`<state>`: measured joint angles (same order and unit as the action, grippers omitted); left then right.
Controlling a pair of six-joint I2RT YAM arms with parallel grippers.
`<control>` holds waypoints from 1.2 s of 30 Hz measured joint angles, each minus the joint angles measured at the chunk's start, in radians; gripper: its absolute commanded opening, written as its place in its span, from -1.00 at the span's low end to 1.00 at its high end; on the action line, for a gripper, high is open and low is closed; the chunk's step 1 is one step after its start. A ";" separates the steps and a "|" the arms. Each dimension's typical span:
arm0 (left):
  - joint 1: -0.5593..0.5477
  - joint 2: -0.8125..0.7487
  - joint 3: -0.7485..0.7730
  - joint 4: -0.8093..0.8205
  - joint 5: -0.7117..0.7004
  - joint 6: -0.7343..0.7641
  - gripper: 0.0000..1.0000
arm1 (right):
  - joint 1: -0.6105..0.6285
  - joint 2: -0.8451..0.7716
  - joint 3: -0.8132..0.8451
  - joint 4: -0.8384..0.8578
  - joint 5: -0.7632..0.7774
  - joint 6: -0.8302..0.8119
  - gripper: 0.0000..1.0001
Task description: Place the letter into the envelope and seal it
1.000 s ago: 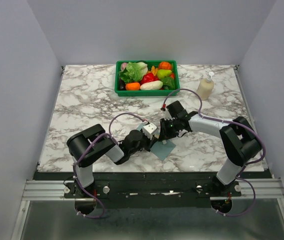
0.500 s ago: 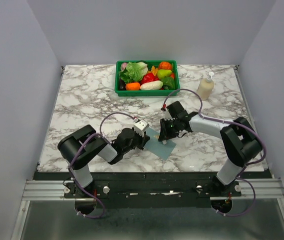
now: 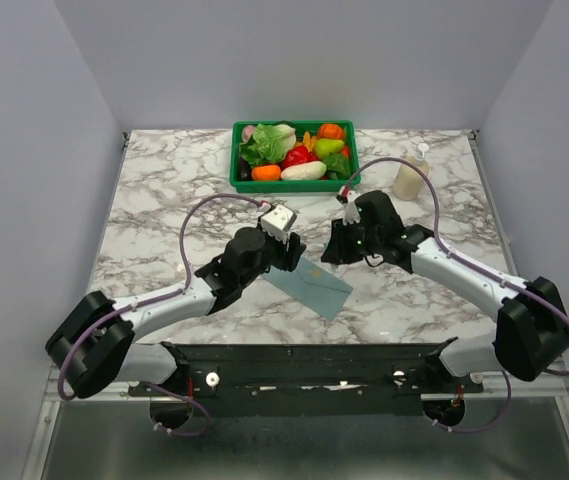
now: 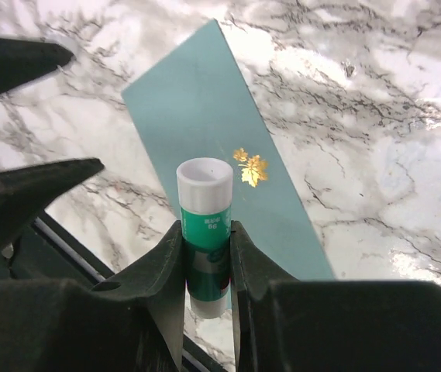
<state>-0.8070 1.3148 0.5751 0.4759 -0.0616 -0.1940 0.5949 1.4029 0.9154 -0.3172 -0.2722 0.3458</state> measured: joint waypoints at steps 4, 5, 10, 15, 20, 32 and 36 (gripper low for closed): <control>0.001 -0.082 0.118 -0.204 -0.071 -0.045 0.75 | 0.000 -0.086 -0.003 -0.002 0.002 -0.009 -0.99; 0.001 -0.088 0.158 -0.267 -0.087 -0.063 0.88 | 0.000 -0.110 -0.009 0.002 -0.006 -0.015 -0.99; 0.002 -0.131 0.284 -0.511 -0.100 -0.138 0.98 | 0.000 -0.285 -0.087 0.019 -0.115 -0.059 -0.99; 0.002 -0.320 0.280 -0.629 -0.054 -0.221 0.98 | 0.000 -0.472 -0.137 0.059 -0.267 -0.090 -0.99; 0.002 -0.517 0.230 -0.538 0.063 -0.315 0.87 | 0.000 -0.583 -0.164 0.159 -0.438 -0.074 -0.99; -0.031 -0.501 0.087 -0.028 0.413 -0.579 0.55 | 0.000 -0.629 -0.199 0.439 -0.708 0.134 -0.99; -0.087 -0.444 0.105 0.056 0.449 -0.603 0.54 | 0.000 -0.642 -0.198 0.481 -0.737 0.172 -0.99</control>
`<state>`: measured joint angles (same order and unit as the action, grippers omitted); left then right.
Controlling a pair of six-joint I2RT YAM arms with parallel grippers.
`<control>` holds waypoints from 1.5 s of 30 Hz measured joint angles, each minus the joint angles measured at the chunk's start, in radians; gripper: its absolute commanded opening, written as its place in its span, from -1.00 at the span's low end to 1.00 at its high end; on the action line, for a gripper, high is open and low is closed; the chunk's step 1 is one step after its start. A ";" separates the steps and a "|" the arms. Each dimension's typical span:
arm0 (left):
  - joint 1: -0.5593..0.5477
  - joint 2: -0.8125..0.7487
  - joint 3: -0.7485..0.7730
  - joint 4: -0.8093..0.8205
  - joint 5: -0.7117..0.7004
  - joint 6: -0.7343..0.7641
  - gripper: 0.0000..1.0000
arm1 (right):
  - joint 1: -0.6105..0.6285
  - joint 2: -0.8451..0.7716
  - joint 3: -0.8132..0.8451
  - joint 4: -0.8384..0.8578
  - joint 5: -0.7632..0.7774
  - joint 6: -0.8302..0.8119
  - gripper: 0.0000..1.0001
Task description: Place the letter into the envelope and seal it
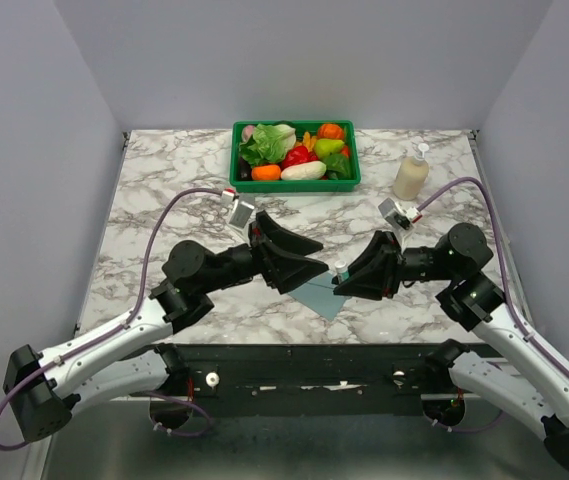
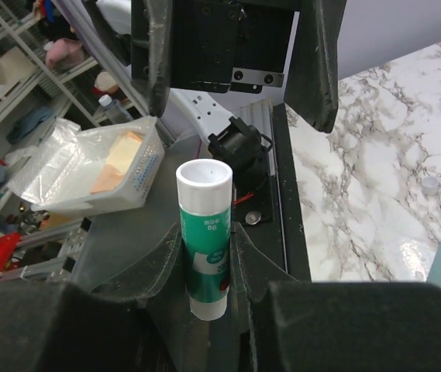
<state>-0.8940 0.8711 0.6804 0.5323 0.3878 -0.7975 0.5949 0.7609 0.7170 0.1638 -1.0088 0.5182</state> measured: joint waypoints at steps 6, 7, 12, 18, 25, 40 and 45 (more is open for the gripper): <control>-0.048 0.086 0.034 0.112 0.025 -0.019 0.50 | 0.001 -0.010 0.000 0.008 -0.011 0.025 -0.99; -0.053 0.096 0.039 0.118 0.027 -0.019 0.49 | 0.001 -0.012 0.000 0.008 -0.011 0.028 -0.99; -0.071 0.128 0.064 0.129 0.040 -0.016 0.22 | 0.001 -0.020 0.000 0.008 -0.010 0.032 -0.99; -0.087 0.149 0.089 0.117 0.051 -0.005 0.11 | 0.001 -0.020 0.000 0.008 -0.010 0.032 -0.99; -0.103 0.188 0.115 0.094 0.064 0.013 0.01 | 0.001 -0.020 0.000 0.008 -0.010 0.032 -0.99; -0.109 0.203 0.136 0.042 0.085 0.040 -1.00 | 0.002 -0.032 0.002 -0.028 0.013 0.019 -0.99; -0.114 0.203 0.232 -0.169 -0.015 0.136 -1.00 | 0.002 -0.016 0.051 -0.144 0.143 -0.051 -0.99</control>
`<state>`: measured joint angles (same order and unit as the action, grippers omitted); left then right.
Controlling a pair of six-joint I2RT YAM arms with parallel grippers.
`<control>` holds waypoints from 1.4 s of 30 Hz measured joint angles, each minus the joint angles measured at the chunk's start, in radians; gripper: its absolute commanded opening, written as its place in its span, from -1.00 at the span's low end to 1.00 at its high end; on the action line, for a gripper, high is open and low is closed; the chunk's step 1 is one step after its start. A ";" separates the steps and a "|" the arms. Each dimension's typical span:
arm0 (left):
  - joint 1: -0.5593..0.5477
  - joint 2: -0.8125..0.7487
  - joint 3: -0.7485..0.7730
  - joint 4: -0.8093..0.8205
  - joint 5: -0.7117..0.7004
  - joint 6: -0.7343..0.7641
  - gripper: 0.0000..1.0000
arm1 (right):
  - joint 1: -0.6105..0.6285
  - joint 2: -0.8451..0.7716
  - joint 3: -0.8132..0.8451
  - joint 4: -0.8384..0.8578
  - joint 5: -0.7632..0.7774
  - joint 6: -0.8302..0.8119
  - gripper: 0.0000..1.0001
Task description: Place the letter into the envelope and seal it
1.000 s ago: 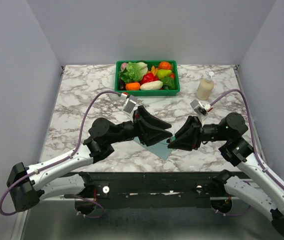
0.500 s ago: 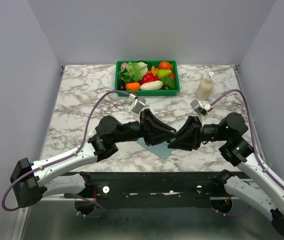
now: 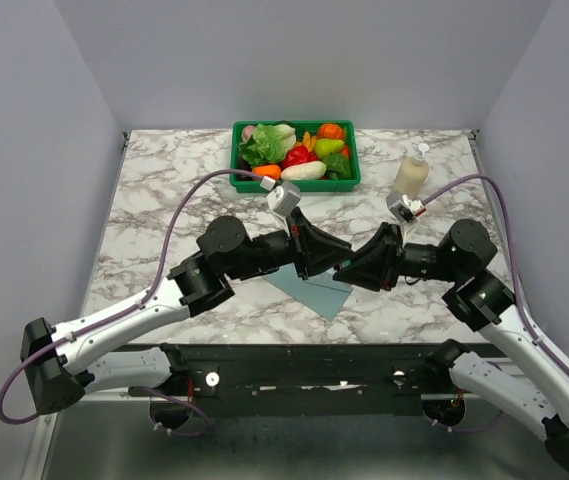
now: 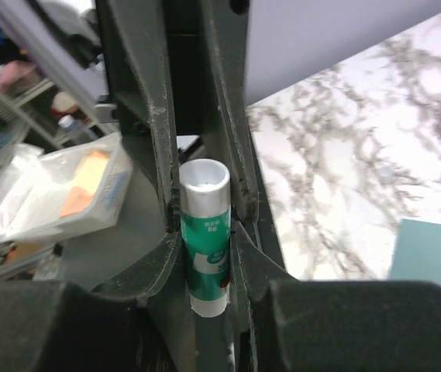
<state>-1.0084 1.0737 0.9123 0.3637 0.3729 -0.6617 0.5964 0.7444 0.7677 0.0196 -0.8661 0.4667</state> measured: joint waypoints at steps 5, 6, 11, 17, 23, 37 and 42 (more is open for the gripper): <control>-0.022 0.025 0.144 -0.239 -0.233 0.093 -1.00 | 0.011 0.051 0.053 -0.031 0.194 -0.068 -0.99; -0.025 0.036 0.163 -0.266 -0.283 0.103 -1.00 | 0.013 0.062 0.060 -0.032 0.231 -0.077 -0.99; -0.065 0.130 0.269 -0.386 -0.566 0.143 -1.00 | 0.022 0.127 0.081 -0.043 0.416 -0.121 -0.99; -0.128 0.299 0.482 -0.491 -0.896 0.188 -0.65 | 0.024 0.192 0.151 -0.055 0.584 -0.153 -0.99; -0.152 0.324 0.542 -0.517 -0.992 0.195 0.55 | 0.022 0.180 0.168 -0.054 0.647 -0.154 -0.99; -0.185 -0.153 0.051 -0.165 -0.569 0.253 0.61 | 0.007 -0.008 0.114 -0.026 0.208 -0.086 -0.99; -0.184 -0.212 -0.027 -0.060 -0.354 0.241 0.45 | 0.007 -0.020 0.116 -0.059 0.020 -0.054 -0.99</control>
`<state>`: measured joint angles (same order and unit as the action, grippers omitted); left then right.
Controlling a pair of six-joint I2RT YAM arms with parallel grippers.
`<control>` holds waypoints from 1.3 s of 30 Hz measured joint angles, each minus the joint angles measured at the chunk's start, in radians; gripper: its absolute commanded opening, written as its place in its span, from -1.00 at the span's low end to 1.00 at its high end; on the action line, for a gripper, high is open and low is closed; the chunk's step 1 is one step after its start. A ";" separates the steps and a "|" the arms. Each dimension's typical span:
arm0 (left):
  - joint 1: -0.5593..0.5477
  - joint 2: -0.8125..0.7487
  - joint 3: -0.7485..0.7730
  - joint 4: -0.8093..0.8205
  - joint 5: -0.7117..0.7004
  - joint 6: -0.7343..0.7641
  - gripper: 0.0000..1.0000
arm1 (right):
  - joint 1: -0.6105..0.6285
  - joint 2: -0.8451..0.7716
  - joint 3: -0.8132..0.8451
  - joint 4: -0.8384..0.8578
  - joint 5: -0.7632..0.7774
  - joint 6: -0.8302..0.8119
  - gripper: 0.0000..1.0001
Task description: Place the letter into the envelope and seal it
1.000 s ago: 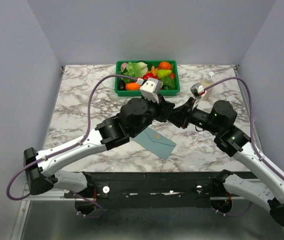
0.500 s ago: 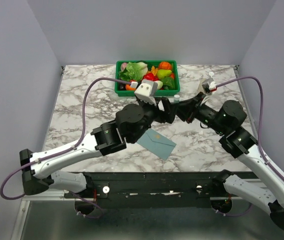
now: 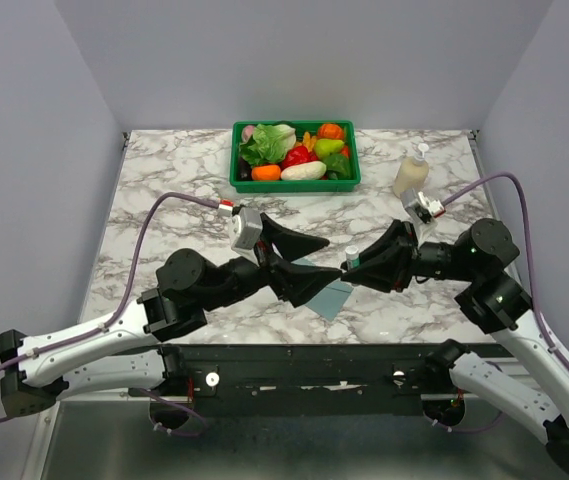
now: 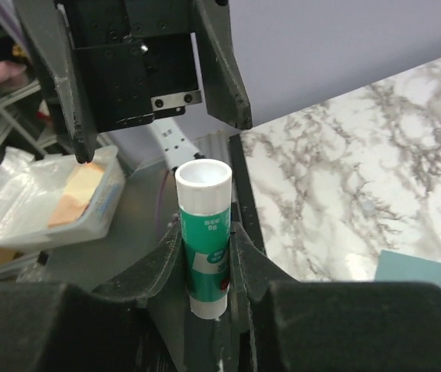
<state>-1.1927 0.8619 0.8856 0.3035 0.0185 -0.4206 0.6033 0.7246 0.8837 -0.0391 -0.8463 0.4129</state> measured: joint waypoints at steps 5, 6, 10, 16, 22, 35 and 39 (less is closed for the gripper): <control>0.000 0.032 -0.007 0.057 0.132 -0.018 0.28 | 0.000 -0.038 0.006 -0.031 -0.076 0.013 -0.99; 0.000 0.044 -0.004 0.064 0.151 -0.018 0.27 | 0.000 -0.043 0.011 -0.040 -0.087 0.014 -0.99; 0.000 0.097 0.011 0.077 0.197 -0.026 0.23 | 0.000 -0.059 0.020 -0.064 -0.112 0.013 -0.99; 0.000 0.144 0.021 0.121 0.228 -0.045 0.21 | 0.000 -0.062 0.024 -0.096 -0.127 0.013 -0.99; 0.000 0.164 0.024 0.198 0.246 -0.075 0.12 | 0.000 -0.065 0.024 -0.116 -0.133 0.012 -0.99; 0.000 0.214 0.039 0.243 0.289 -0.112 -0.51 | 0.000 -0.079 0.024 -0.121 -0.135 0.012 -0.99; 0.000 0.215 0.039 0.248 0.293 -0.117 -1.00 | 0.000 -0.081 0.024 -0.121 -0.137 0.012 -0.99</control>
<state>-1.1923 1.0767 0.9249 0.5518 0.3115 -0.5373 0.6033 0.6437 0.9077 -0.1596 -0.9829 0.4248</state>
